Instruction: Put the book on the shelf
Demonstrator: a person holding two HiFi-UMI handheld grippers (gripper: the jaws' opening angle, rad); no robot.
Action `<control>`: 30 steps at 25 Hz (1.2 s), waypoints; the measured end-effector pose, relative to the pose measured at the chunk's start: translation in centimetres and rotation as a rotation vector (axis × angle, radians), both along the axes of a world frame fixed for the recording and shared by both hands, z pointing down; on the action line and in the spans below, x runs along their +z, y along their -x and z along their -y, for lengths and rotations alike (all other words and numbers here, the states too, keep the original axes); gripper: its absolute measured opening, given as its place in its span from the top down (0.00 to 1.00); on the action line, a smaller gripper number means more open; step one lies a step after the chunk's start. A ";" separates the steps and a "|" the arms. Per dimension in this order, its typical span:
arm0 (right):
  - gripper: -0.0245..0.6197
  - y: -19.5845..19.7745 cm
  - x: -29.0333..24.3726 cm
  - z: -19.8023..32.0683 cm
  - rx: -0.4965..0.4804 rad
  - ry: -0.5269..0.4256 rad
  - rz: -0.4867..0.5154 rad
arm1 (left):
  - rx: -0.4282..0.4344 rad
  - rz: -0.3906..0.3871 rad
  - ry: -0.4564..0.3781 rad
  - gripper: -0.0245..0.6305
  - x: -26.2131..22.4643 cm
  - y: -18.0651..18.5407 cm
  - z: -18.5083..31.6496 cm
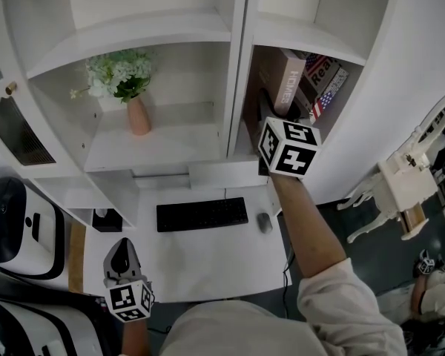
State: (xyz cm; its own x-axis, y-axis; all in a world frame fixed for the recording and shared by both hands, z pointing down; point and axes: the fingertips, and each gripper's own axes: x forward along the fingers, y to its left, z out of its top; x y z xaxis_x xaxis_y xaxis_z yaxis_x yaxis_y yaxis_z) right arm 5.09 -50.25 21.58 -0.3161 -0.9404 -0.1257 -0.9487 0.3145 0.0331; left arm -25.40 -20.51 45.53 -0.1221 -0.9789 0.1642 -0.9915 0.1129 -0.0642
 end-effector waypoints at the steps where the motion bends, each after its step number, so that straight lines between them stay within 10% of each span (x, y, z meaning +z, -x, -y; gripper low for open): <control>1: 0.68 0.1 0.0 0.3 0.002 -0.001 0.000 | -0.003 0.000 0.001 0.96 0.0 0.1 0.0; 30: 0.67 0.7 0.0 3.4 0.009 -0.015 -0.001 | -0.041 -0.001 0.016 0.96 0.4 0.6 -0.4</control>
